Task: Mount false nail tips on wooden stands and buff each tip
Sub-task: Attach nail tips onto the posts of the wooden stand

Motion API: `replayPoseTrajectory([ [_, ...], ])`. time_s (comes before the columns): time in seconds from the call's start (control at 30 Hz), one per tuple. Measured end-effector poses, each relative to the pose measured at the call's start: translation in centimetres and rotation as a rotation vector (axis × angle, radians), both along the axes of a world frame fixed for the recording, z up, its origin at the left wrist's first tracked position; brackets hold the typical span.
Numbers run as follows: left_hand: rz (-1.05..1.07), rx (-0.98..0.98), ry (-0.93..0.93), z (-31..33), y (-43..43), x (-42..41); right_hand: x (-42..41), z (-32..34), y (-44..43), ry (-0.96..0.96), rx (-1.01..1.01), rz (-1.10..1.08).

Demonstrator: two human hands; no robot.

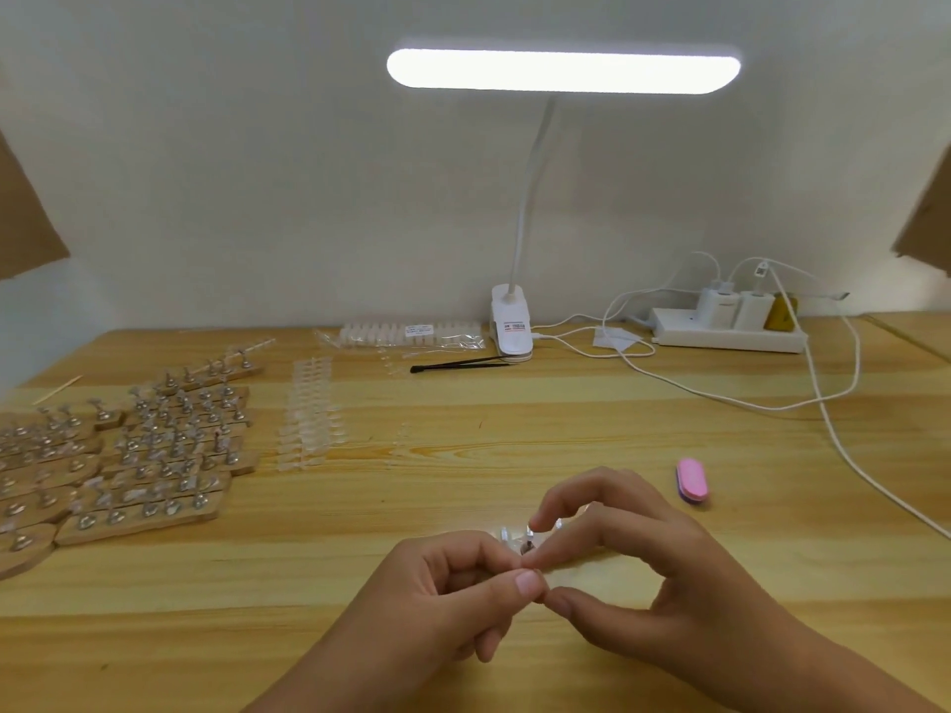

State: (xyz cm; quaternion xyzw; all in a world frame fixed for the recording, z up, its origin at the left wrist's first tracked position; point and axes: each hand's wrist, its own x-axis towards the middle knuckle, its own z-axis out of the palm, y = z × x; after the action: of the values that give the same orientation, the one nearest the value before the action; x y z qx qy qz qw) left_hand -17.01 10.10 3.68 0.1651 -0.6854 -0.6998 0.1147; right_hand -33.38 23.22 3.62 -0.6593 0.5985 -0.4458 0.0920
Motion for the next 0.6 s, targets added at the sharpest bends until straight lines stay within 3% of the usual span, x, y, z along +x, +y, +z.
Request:
replayPoseTrajectory([
  [0.2, 0.088, -0.078, -0.018, -0.4, -0.3, -0.2, -1.5, 0.8, -0.3, -0.094, -0.039, -0.043],
  [0.27, 0.193, -0.286, -0.023, -1.0, -0.9, 0.0, -3.5, 1.4, 0.0, -0.221, -0.015, -0.129],
  [0.4, 0.237, -0.787, -0.146, -2.2, -2.2, 0.1, -6.5, 1.5, 0.5, -0.252, 0.163, -0.257],
  [0.6, 0.142, -0.937, -0.217, -3.5, -3.2, -0.4, -6.8, 0.3, 0.3, -0.219, 0.342, -0.231],
])
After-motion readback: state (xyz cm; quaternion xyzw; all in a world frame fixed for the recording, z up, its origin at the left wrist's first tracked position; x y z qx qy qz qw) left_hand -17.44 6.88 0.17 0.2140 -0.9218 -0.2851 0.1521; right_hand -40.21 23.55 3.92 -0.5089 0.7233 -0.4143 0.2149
